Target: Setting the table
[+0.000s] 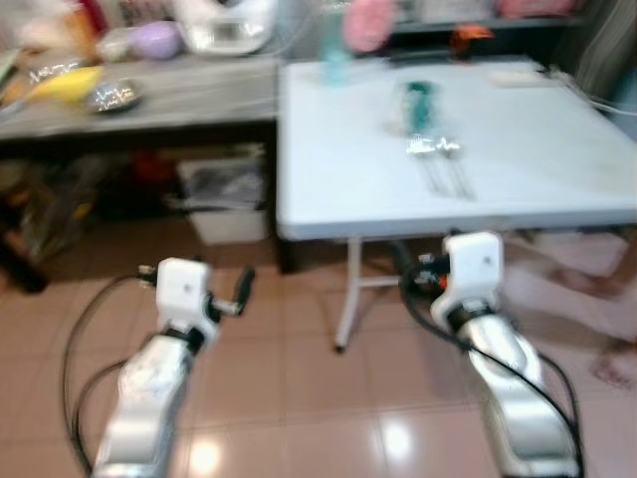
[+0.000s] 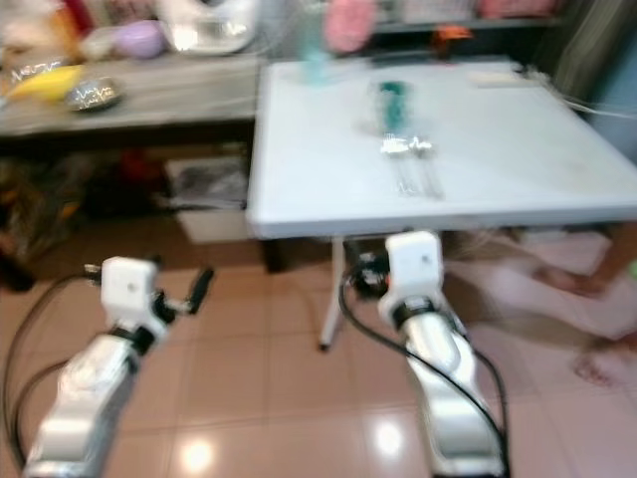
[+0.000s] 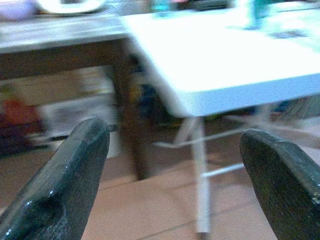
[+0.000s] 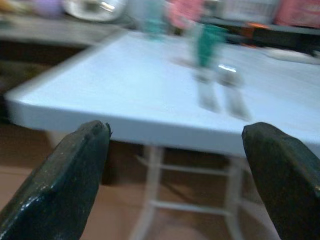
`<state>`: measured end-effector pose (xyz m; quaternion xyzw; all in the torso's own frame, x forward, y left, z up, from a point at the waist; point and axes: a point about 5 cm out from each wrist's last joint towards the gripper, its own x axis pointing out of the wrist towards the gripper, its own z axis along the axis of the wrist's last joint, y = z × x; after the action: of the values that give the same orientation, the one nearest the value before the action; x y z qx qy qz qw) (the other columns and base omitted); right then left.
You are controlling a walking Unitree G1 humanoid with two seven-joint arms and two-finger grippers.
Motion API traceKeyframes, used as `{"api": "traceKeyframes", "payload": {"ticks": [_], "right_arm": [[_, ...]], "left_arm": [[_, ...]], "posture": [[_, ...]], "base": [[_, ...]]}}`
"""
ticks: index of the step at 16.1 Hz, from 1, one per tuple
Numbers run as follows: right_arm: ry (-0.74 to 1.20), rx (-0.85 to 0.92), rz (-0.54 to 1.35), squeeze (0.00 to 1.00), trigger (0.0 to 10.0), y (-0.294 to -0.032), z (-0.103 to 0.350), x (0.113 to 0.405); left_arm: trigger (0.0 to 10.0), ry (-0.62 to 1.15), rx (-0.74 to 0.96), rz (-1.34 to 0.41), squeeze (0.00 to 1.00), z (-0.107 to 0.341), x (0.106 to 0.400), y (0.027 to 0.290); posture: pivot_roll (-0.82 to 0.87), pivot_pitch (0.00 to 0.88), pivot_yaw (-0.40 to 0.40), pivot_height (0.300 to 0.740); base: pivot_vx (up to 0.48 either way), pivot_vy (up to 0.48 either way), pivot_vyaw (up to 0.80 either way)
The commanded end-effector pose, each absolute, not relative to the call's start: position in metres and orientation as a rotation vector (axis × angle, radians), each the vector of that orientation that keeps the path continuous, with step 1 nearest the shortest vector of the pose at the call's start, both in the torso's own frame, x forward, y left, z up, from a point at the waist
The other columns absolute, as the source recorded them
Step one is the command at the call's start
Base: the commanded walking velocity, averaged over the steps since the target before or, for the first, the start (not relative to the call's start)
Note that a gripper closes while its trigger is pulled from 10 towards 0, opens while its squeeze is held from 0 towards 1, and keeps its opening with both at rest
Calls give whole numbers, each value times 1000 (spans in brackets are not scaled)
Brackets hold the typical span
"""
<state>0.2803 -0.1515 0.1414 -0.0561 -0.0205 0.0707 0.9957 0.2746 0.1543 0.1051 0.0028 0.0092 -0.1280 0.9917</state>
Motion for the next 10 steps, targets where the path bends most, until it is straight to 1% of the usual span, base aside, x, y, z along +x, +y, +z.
{"api": "traceKeyframes", "payload": {"ticks": [1,9,10], "right_arm": [[-62,-93,161,0,10000,-145,146,281],[-69,-91,159,0,10000,-145,146,280],[-69,-91,157,0,10000,-145,145,280]], "left_arm": [[10000,10,15,-238,0,108,275,162],[10000,-19,-35,-278,0,112,275,155],[10000,-22,-38,-283,0,113,275,154]], "posture": [[-37,72,50,740],[-38,80,57,740],[-40,81,57,740]], "base": [[0,0,-419],[0,0,0],[262,0,0]]}}
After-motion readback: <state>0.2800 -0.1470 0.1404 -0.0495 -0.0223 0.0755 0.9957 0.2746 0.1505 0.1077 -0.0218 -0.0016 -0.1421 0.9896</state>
